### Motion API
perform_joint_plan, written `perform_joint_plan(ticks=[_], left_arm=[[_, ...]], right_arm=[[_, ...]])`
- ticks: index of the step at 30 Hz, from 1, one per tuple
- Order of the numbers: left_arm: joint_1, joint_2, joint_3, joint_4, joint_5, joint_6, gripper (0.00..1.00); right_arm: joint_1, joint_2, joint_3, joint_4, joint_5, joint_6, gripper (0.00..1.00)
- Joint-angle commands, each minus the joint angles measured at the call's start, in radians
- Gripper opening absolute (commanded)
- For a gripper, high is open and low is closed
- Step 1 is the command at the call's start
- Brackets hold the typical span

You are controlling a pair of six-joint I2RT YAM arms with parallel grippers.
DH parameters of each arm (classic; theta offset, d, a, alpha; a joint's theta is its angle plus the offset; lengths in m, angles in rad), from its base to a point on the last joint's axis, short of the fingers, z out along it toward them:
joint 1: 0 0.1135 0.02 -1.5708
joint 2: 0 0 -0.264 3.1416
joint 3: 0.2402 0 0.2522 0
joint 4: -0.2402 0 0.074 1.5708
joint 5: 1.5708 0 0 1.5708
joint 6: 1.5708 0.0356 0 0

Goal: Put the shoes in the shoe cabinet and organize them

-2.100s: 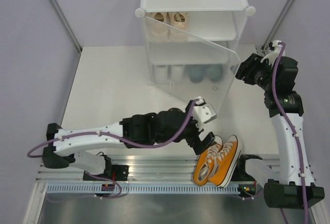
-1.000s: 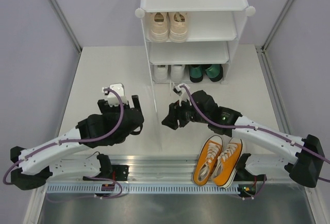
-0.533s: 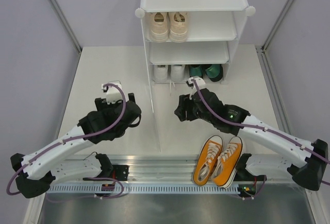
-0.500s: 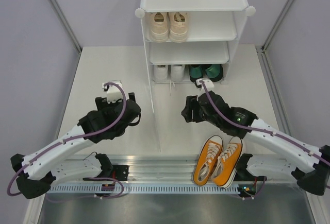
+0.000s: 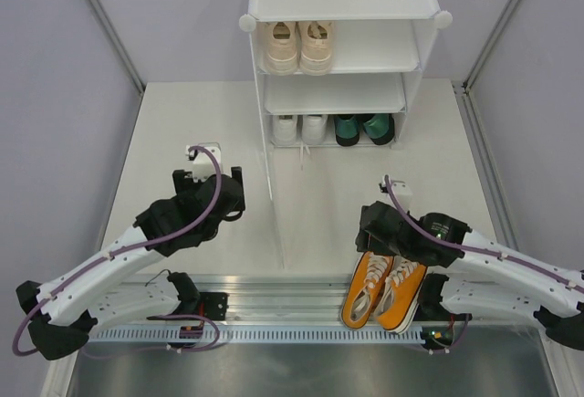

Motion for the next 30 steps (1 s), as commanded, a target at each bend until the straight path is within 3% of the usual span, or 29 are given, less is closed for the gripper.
perform_joint_plan(ticks=[1,12,24,27,28,30], left_arm=[[0.01,-0.029,-0.006,0.048,0.002,0.05,1.0],[0.018,-0.104,-0.035,0.073,-0.006,0.067,1.0],[0.023,-0.106,-0.038,0.088,0.028,0.083,1.0],[0.026,-0.109,-0.039,0.088,0.031,0.085,1.0],[0.024,-0.109,-0.039,0.088,0.031,0.086,1.0],[0.026,-0.112,-0.039,0.09,0.033,0.088,1.0]], right_arm=[[0.056,-0.007,-0.014,-0.085,0.003,0.146,0.68],[0.219,0.025,-0.133,-0.031,-0.052,0.327,0.66],[0.256,0.085,-0.25,0.04,-0.064,0.396,0.65],[0.257,0.074,-0.254,0.07,-0.06,0.393,0.52],[0.257,0.07,-0.251,0.07,-0.052,0.393,0.4],[0.256,0.058,-0.227,0.072,-0.028,0.38,0.3]])
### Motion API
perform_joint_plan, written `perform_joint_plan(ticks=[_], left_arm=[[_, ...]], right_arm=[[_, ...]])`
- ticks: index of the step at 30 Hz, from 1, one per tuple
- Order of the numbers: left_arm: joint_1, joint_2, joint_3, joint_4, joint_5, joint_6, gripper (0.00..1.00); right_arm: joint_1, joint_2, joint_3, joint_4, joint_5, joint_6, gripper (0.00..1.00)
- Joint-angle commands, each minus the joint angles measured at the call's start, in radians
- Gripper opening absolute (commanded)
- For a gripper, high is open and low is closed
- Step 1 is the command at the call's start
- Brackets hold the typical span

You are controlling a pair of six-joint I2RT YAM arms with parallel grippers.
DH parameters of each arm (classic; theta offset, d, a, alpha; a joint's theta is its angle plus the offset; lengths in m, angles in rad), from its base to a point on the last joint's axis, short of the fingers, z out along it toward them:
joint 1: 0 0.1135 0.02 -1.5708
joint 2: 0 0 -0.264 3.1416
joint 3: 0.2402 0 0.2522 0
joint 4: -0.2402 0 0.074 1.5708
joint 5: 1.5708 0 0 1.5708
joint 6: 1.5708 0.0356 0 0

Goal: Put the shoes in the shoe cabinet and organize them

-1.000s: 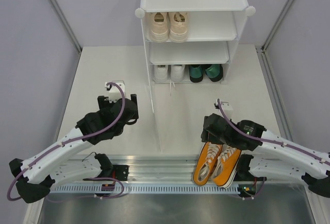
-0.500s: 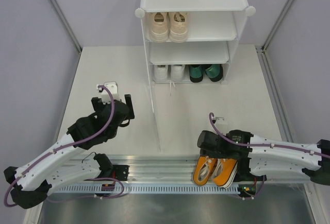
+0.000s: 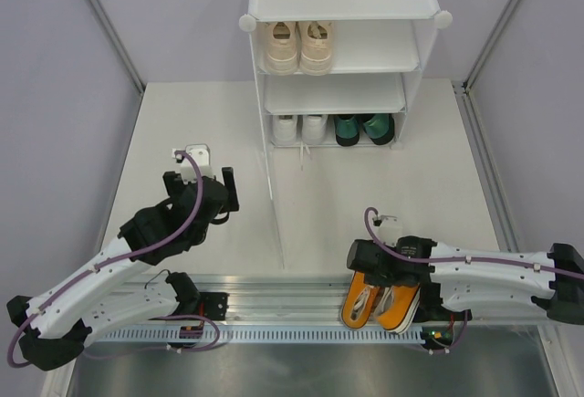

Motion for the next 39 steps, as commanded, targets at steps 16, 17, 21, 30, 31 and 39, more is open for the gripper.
perform_joint_plan(ticks=[16,17,21,30,31,39], left_arm=[[0.01,-0.082,-0.023,0.046,-0.022,0.026,1.0],[0.011,-0.085,-0.026,0.047,-0.02,0.026,1.0],[0.012,-0.093,-0.03,0.05,-0.022,0.028,1.0],[0.015,-0.081,-0.033,0.061,-0.01,0.038,1.0],[0.013,-0.079,-0.033,0.064,-0.007,0.04,1.0],[0.019,-0.075,-0.033,0.069,0.009,0.049,1.0]], right_arm=[[-0.275,0.284,0.408,0.349,0.164,-0.622,0.01],[-0.321,0.304,0.41,0.387,0.154,-0.706,0.01],[-0.385,0.448,0.457,0.468,0.137,-0.838,0.01],[-0.456,0.709,0.531,0.521,0.088,-0.906,0.35],[-0.455,0.703,0.531,0.521,0.084,-0.901,0.41],[-0.455,0.59,0.47,0.488,0.07,-0.857,0.73]])
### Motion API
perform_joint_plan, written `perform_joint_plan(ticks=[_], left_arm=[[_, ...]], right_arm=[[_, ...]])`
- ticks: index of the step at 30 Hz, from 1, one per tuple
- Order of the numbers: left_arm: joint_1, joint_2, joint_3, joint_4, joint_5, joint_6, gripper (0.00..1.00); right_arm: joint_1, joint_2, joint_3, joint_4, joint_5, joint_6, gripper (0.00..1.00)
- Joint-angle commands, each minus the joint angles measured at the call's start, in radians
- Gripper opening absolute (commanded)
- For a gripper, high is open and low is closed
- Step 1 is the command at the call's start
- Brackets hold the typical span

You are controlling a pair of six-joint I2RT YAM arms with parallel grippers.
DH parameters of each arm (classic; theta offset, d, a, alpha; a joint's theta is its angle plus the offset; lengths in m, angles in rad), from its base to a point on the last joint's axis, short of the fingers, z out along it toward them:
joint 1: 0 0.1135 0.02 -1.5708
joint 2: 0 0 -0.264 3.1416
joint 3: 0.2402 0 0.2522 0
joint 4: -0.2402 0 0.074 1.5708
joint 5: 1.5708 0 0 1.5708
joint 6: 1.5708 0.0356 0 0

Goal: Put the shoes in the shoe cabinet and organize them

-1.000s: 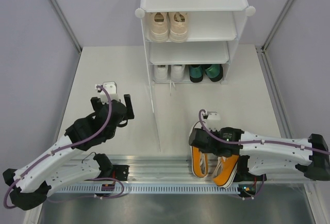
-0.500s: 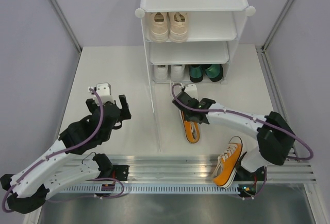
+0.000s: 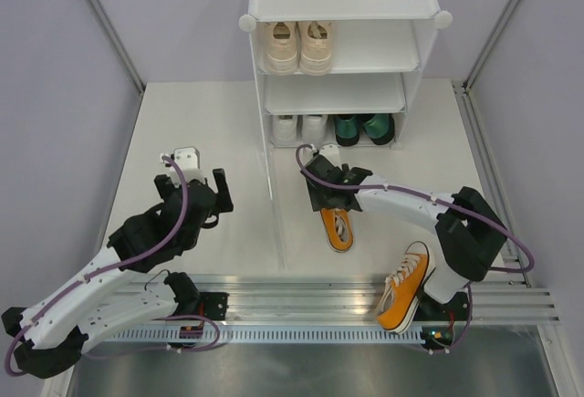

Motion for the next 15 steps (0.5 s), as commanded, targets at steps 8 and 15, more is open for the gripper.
perform_joint_plan(ticks=[8,15], left_arm=[[0.015,0.006,-0.003,0.05,0.02,0.039,1.0],[0.028,0.012,-0.003,0.055,0.037,0.042,1.0]], right_arm=[[0.008,-0.227,-0.197,0.019,-0.095,0.112,0.73],[0.049,-0.294,-0.304,0.07,-0.135,0.156,0.69]])
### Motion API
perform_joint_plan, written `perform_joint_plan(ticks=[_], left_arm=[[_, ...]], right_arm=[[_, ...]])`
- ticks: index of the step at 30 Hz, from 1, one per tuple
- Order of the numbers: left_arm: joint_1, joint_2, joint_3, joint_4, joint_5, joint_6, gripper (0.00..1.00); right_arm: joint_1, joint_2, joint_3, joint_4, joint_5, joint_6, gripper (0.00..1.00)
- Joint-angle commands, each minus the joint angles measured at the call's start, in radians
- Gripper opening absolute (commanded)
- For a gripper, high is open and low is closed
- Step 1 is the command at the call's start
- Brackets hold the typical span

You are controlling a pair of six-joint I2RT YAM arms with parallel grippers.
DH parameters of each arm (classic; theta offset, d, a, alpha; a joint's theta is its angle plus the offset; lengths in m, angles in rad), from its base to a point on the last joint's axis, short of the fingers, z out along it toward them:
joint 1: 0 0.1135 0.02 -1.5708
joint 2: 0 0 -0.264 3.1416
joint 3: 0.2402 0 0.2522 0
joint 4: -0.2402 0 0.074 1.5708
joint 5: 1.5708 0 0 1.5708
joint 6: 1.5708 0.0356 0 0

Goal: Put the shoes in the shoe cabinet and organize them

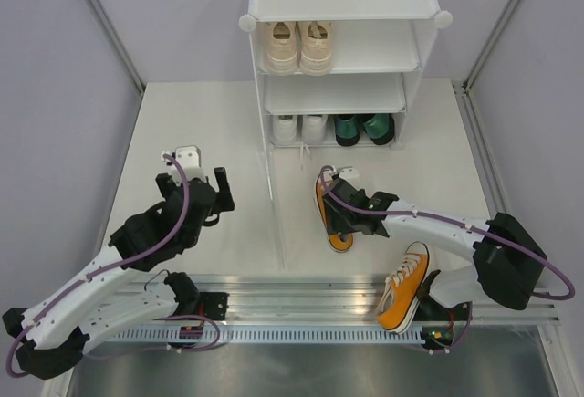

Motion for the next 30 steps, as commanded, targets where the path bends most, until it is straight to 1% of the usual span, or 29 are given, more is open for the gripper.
perform_joint_plan(ticks=[1,7,8,9,10,12,13,15,16,17,18,30], left_arm=[[0.01,0.006,-0.001,0.035,0.016,0.037,1.0],[0.013,0.004,0.001,0.038,0.02,0.039,1.0],[0.015,0.006,-0.002,0.038,0.022,0.039,1.0],[0.015,0.006,-0.002,0.036,0.02,0.039,1.0],[0.016,0.007,-0.002,0.036,0.022,0.039,1.0],[0.015,0.009,-0.002,0.038,0.024,0.039,1.0],[0.015,0.007,-0.004,0.039,0.027,0.039,1.0],[0.016,0.009,-0.003,0.039,0.027,0.04,1.0],[0.016,0.009,-0.004,0.039,0.028,0.04,1.0],[0.018,0.009,-0.004,0.041,0.028,0.042,1.0],[0.016,0.007,-0.004,0.041,0.028,0.044,1.0],[0.019,0.006,-0.004,0.043,0.034,0.045,1.0]], right_arm=[[0.016,-0.027,-0.025,0.061,-0.025,0.043,0.68],[0.018,0.027,-0.007,0.092,-0.014,0.04,0.59],[0.018,0.048,-0.002,0.091,-0.008,0.037,0.51],[0.018,0.059,0.01,0.091,0.001,0.034,0.47],[0.019,0.067,0.013,0.091,0.012,0.032,0.38],[0.018,0.09,0.024,0.089,0.017,0.033,0.31],[0.016,0.095,0.027,0.089,0.02,0.033,0.25],[0.016,0.104,0.033,0.089,0.021,0.032,0.17],[0.016,0.102,0.035,0.088,0.02,0.032,0.09],[0.016,0.093,0.036,0.085,0.018,0.029,0.04],[0.016,0.085,0.044,0.078,0.021,0.032,0.01],[-0.05,-0.14,0.138,-0.03,0.029,-0.016,0.01]])
